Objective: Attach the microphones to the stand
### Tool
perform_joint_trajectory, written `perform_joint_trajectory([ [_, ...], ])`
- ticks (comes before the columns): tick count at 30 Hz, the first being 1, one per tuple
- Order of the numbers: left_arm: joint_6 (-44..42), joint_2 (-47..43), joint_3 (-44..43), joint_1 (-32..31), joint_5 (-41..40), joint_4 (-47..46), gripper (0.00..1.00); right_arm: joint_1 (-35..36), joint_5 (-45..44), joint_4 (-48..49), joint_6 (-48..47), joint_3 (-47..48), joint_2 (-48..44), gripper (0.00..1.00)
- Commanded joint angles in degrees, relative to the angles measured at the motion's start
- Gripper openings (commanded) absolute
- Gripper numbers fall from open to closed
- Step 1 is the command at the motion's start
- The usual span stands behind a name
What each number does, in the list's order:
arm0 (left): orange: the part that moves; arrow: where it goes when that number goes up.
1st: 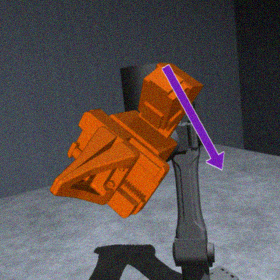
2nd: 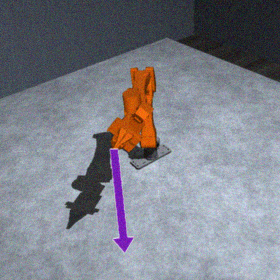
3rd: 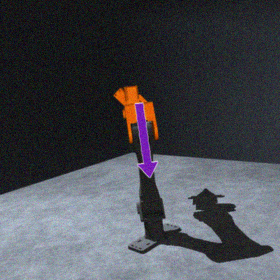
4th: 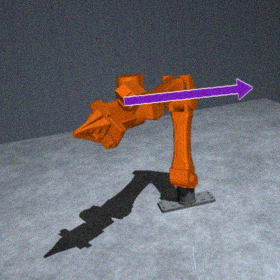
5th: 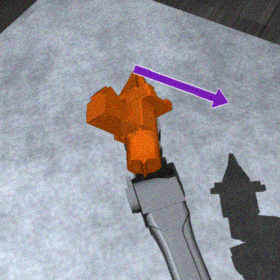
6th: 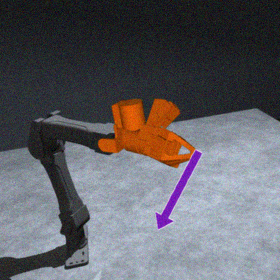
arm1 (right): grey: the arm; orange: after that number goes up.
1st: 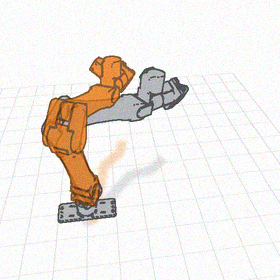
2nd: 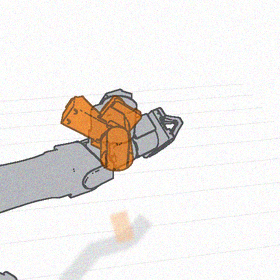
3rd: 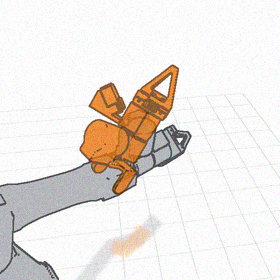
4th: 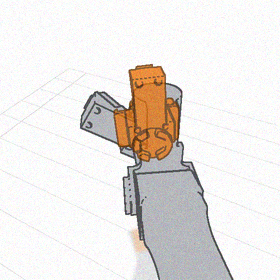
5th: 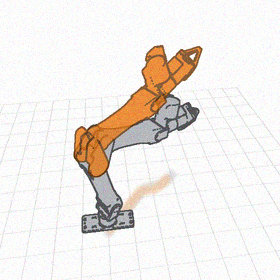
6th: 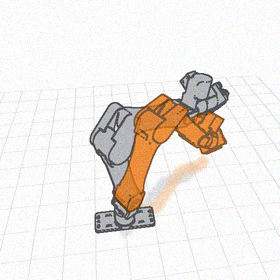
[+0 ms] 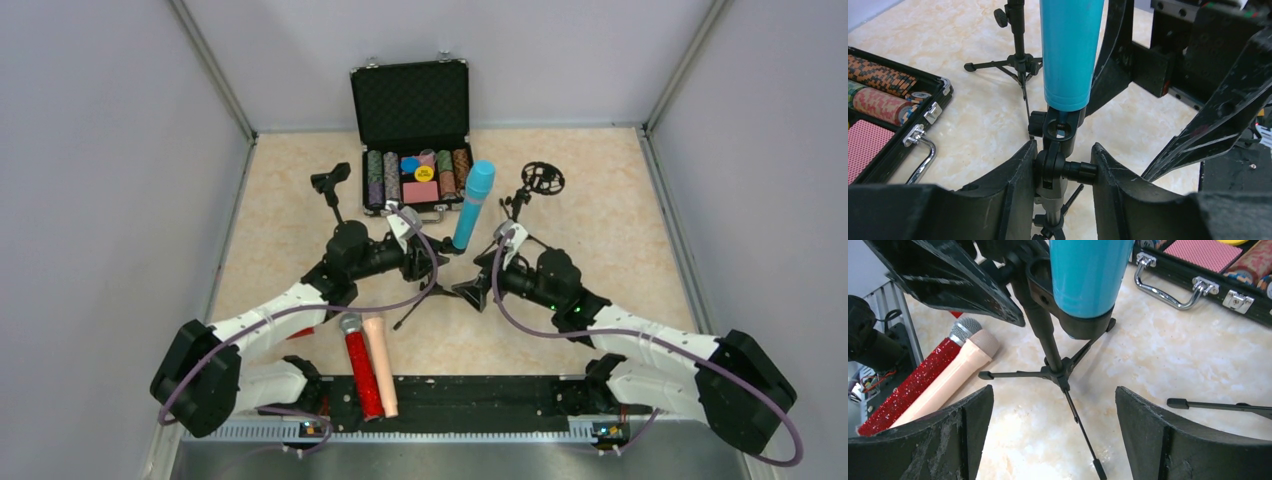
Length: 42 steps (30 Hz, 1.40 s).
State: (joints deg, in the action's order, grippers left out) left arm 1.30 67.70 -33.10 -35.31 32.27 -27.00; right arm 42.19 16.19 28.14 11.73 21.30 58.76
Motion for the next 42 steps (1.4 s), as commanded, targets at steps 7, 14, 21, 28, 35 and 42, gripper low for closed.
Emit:
perform_joint_trajectory([
  [7, 6.72, -3.64, -0.4, -0.01, 1.2, -14.98, 0.0, 0.45, 2.06, 10.84, -1.78, -0.04, 6.93, 0.85],
  [14, 9.74, -4.2, -0.41, 0.02, 1.03, -19.57, 0.0, 1.87, 0.41, 19.53, -1.89, 0.26, 11.72, 0.82],
  [21, 11.03, -4.1, -2.04, -0.13, 1.77, -20.8, 0.0, 2.36, -0.54, 26.85, -0.79, 0.97, 16.41, 0.79],
  [28, 11.5, -4.24, -3.98, -0.22, 2.89, -20.46, 0.0, 2.45, -1.15, 28.61, -1.2, 3.37, 18.89, 0.75],
  [35, 12.95, -4.18, -4.42, -0.35, 2.26, -21.97, 0.0, 2.65, -0.05, 28.34, -1.96, 5.38, 21.94, 0.7],
  [42, 15.56, -3.33, -5.05, -0.33, 2.0, -24.73, 0.0, 3.07, -0.35, 29.02, -2.17, 6.21, 24.43, 0.57],
])
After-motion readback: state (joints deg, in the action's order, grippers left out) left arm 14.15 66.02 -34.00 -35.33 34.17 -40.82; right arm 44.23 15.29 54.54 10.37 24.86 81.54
